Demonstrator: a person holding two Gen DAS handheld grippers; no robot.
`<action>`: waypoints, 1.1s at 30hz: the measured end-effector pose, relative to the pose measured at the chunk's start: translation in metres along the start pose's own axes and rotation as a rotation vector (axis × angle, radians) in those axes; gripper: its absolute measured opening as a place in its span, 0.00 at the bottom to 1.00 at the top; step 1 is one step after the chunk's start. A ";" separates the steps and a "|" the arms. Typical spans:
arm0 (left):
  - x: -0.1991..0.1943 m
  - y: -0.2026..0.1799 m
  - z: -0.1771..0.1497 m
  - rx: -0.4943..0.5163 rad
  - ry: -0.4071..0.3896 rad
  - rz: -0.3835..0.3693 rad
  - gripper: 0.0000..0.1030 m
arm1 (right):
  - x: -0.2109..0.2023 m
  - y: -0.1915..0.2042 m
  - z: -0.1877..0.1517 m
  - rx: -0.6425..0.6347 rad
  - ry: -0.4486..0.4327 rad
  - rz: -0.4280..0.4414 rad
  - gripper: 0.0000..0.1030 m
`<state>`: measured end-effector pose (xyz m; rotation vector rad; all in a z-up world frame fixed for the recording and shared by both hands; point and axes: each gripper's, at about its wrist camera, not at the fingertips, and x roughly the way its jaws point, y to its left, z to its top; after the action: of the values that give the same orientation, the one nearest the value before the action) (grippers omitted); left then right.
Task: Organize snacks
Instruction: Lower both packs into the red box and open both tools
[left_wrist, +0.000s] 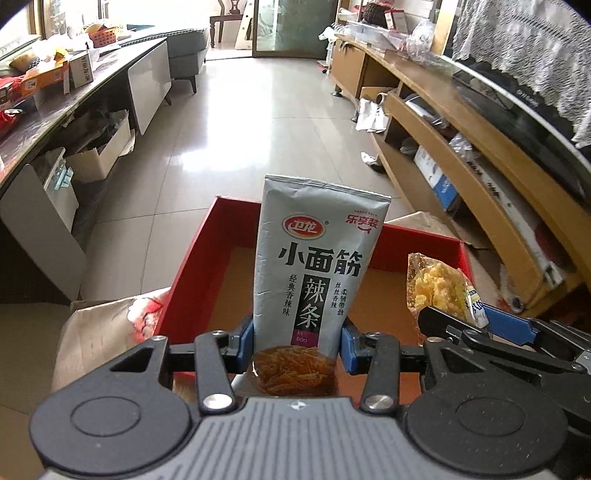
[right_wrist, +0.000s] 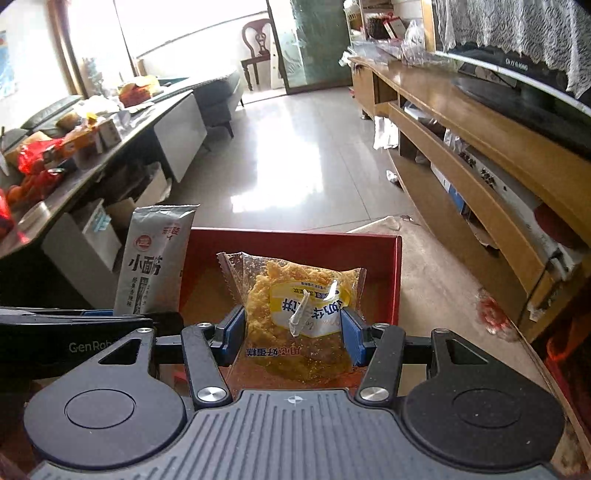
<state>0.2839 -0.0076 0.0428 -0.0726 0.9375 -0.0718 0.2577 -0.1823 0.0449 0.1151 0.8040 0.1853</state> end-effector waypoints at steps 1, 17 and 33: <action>0.006 0.000 0.001 0.000 0.003 0.006 0.42 | 0.005 -0.001 0.000 0.002 0.005 -0.001 0.60; 0.064 0.008 -0.010 0.005 0.104 0.086 0.42 | 0.059 0.005 -0.008 -0.036 0.114 -0.034 0.60; 0.064 0.011 -0.011 -0.004 0.114 0.111 0.50 | 0.061 0.009 -0.005 -0.071 0.095 -0.095 0.67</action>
<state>0.3131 -0.0031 -0.0162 -0.0200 1.0537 0.0290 0.2944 -0.1602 -0.0001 0.0011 0.8948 0.1295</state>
